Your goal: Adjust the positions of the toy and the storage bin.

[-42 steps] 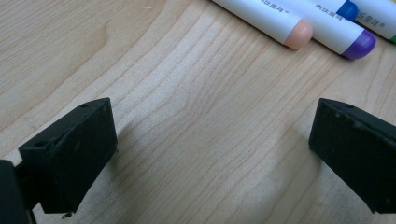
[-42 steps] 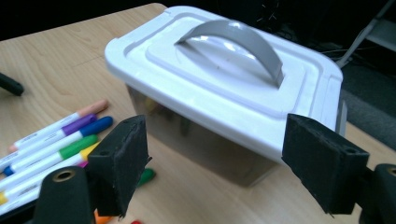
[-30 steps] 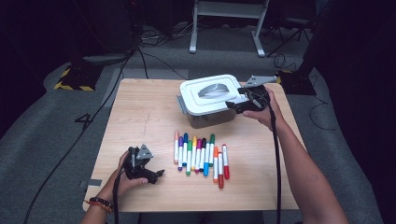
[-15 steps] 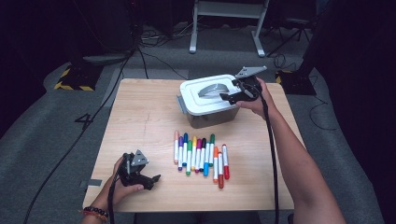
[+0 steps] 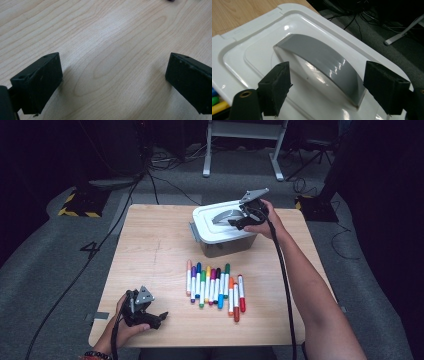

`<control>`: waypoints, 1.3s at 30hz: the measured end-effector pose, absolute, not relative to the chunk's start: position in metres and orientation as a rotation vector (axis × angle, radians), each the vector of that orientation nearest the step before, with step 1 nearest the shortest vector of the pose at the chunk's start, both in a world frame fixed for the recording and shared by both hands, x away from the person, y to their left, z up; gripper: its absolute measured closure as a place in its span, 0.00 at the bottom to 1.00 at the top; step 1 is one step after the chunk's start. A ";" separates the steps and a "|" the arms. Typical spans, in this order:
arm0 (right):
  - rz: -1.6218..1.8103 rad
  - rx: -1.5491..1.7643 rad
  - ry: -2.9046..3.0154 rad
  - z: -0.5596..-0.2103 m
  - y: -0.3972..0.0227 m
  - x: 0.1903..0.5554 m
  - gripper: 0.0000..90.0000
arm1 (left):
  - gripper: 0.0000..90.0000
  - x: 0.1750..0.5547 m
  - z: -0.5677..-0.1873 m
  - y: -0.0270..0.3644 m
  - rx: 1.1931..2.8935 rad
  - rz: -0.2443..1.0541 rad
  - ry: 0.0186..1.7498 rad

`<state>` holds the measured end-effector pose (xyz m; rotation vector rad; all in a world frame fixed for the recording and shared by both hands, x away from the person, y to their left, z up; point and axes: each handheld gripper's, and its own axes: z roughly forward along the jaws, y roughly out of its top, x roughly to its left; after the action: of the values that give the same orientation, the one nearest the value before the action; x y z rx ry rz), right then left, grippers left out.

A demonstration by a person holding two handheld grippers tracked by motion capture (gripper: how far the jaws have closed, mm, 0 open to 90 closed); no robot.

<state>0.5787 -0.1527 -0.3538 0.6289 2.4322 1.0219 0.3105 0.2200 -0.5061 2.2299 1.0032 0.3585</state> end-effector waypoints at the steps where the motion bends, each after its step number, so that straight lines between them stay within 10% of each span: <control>1: 1.029 0.636 2.434 -0.355 -0.151 0.581 0.24 | 0.01 0.310 -0.506 0.220 2.229 0.361 1.000; 39: 1.003 0.403 2.585 -0.359 -0.179 0.563 0.70 | 0.01 0.301 -0.506 0.225 2.226 0.367 1.011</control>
<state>0.5631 -0.1787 -0.3586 0.4032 2.5851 1.0035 0.3014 0.2249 -0.5061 2.2262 1.0112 0.3665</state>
